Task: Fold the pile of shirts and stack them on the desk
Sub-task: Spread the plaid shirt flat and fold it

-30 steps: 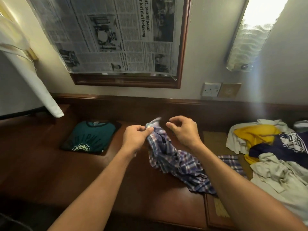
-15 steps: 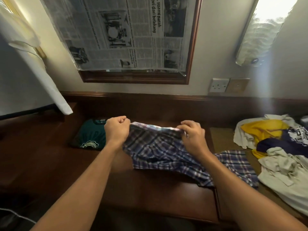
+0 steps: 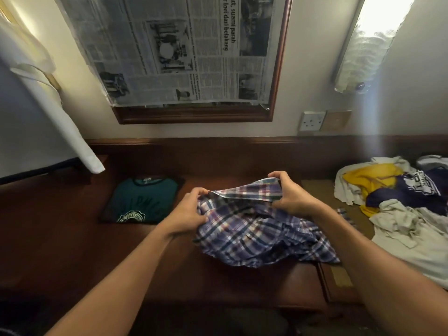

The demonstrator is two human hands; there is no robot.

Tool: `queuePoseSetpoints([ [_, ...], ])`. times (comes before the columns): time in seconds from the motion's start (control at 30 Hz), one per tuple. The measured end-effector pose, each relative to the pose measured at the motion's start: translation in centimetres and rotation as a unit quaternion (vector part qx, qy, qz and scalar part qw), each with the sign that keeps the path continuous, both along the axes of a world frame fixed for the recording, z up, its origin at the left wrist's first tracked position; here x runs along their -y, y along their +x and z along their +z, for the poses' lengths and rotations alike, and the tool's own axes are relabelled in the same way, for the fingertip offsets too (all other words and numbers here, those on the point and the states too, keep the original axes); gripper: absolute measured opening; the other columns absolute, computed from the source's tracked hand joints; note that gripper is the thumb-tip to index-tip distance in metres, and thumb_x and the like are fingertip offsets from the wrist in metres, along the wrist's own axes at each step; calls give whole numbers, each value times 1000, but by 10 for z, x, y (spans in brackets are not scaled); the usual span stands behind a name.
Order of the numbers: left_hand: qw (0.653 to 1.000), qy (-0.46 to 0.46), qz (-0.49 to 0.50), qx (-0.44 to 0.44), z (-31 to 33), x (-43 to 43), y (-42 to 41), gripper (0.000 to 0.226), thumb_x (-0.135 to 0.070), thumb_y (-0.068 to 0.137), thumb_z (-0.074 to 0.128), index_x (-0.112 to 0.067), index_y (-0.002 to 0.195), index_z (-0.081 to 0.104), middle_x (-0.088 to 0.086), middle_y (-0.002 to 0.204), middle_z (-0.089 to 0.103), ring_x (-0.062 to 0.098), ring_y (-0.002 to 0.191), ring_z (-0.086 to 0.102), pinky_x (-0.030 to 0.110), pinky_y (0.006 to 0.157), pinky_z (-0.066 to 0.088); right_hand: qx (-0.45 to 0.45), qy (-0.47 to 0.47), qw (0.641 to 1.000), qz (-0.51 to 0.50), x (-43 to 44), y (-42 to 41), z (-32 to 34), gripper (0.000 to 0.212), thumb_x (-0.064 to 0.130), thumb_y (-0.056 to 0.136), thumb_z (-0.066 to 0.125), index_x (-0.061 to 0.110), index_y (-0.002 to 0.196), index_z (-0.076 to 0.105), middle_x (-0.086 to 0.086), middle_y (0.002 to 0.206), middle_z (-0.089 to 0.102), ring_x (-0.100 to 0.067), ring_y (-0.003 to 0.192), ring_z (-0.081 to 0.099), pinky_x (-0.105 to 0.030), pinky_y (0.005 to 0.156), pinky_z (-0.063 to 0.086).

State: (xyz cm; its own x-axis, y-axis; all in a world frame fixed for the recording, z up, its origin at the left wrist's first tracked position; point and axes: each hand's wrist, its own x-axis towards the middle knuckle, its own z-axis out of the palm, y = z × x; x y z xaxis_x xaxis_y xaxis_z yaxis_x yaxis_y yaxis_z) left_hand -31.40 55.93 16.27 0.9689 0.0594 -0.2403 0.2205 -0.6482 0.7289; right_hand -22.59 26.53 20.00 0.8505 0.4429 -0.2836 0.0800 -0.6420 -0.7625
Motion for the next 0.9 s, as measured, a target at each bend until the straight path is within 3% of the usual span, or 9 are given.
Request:
queuePoseSetpoints([
  [0.1, 991, 107, 44, -74, -17, 11, -3, 89, -18, 82, 78, -17, 153, 24, 15, 145, 32, 35, 127, 50, 40, 107, 43, 97, -78, 991, -45, -1, -10, -6, 81, 9, 84, 78, 17, 150, 31, 0, 133, 52, -16, 121, 54, -28, 98, 45],
  [0.17, 982, 146, 80, -85, -24, 18, -6, 49, -27, 88, 73, -6, 127, 51, 20, 135, 45, 38, 116, 56, 39, 96, 46, 162, -126, 976, -70, 7, -13, -12, 74, 2, 89, 68, 12, 152, 31, -9, 146, 43, -27, 136, 44, -36, 110, 40],
  [0.27, 984, 130, 117, -42, -26, 24, -8, 17, -22, 95, 62, -9, 86, 68, 15, 102, 71, 35, 101, 66, 41, 82, 51, 237, -168, 949, -124, 29, -16, -16, 34, 3, 95, 55, 6, 129, 49, -14, 127, 54, -34, 119, 53, -37, 90, 45],
  [0.37, 992, 4, 125, -6, -16, 32, -8, 14, -19, 99, 57, -18, 91, 69, 4, 95, 74, 25, 92, 68, 38, 81, 53, 203, -160, 944, -206, 49, -23, -4, 18, 8, 99, 49, 7, 115, 55, -10, 111, 60, -29, 103, 58, -34, 76, 41],
  [0.47, 981, -88, 159, 61, -1, 41, -10, 17, -15, 101, 52, -15, 93, 67, 8, 89, 74, 33, 86, 69, 49, 80, 55, 92, -65, 962, -248, 66, -28, 4, 14, 15, 101, 47, 10, 114, 49, -7, 106, 60, -25, 93, 59, -37, 70, 43],
  [0.6, 975, -38, 161, 146, 29, 48, -21, 14, -13, 103, 52, -9, 99, 65, 9, 91, 69, 24, 78, 59, 41, 75, 49, 19, 52, 977, -203, 95, -54, 17, 57, 44, 99, 60, 11, 137, 35, 3, 112, 55, -20, 111, 57, -35, 89, 47],
  [0.7, 976, -19, 152, 154, 55, 49, -33, 12, -12, 102, 55, -13, 92, 62, 6, 79, 66, 21, 70, 57, 37, 71, 47, 142, -46, 986, -79, 122, -91, 38, 105, 66, 77, 75, 23, 148, 10, 1, 131, 35, -20, 114, 50, -34, 99, 42],
  [0.77, 974, 21, 147, 169, 72, 52, -47, 9, -16, 100, 60, -13, 92, 62, 7, 85, 67, 23, 78, 59, 35, 76, 47, 273, -140, 952, -14, 137, -117, 48, 119, 73, 64, 79, 30, 146, 4, -2, 133, 25, -26, 99, 56, -38, 88, 50],
  [0.9, 982, 33, 112, 148, 103, 78, -96, 24, -39, 95, 68, -16, 94, 60, 4, 94, 65, 22, 86, 61, 39, 79, 51, 373, -186, 909, 13, 157, -159, 56, 124, 67, 61, 85, 28, 147, 4, -5, 128, 20, -20, 79, 54, -36, 70, 56],
])
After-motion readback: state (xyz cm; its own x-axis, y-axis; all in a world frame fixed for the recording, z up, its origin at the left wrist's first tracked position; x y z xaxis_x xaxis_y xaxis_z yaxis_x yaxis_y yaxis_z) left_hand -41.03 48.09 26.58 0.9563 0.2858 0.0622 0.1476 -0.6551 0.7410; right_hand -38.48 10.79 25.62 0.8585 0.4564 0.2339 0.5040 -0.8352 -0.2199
